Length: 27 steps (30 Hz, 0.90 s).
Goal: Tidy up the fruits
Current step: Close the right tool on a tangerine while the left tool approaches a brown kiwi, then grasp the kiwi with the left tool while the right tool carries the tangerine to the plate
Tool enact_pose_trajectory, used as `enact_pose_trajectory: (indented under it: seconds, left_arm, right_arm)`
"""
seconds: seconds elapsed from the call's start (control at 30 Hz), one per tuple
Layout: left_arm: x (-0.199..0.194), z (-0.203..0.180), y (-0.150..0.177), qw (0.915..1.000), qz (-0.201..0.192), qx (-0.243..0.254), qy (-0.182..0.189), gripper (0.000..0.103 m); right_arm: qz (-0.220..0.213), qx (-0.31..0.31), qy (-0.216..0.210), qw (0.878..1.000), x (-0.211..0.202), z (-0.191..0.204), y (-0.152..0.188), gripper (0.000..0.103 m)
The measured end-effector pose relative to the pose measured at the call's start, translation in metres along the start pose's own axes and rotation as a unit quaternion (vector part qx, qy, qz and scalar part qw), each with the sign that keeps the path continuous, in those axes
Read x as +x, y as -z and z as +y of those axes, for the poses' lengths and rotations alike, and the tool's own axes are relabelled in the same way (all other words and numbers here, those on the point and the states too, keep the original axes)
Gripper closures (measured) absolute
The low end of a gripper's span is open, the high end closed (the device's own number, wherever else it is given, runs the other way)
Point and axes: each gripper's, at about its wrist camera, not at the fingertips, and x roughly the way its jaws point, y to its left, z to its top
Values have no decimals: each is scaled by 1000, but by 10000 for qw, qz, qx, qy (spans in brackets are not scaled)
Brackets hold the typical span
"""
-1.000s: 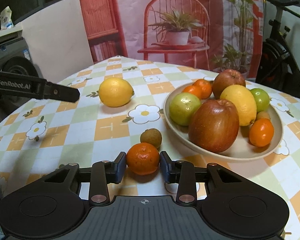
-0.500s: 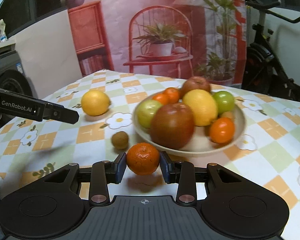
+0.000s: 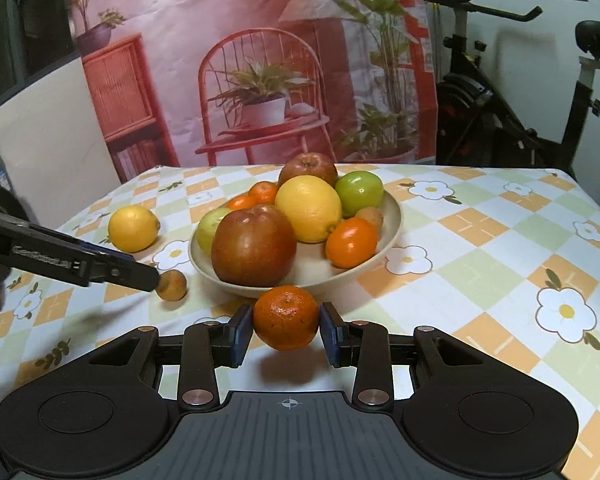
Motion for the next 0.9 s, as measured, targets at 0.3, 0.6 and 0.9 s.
enact_pose_trajectory:
  seconds: [0.3,0.6,0.9]
  left_arm:
    - [17,2,-6,9997,199,-140,-51,60]
    - [27,-3,-5,9995,300,-116,-80,75]
    - [23,-2,-3,9996,236,-160,-68,75]
  right_arm:
    - [-36,104,-16,9999,-1,-2,3,70]
    - [-27,100,-31,9999,0,-3,4,70]
    - [-12,95,-31,9999,1,-3,4,70]
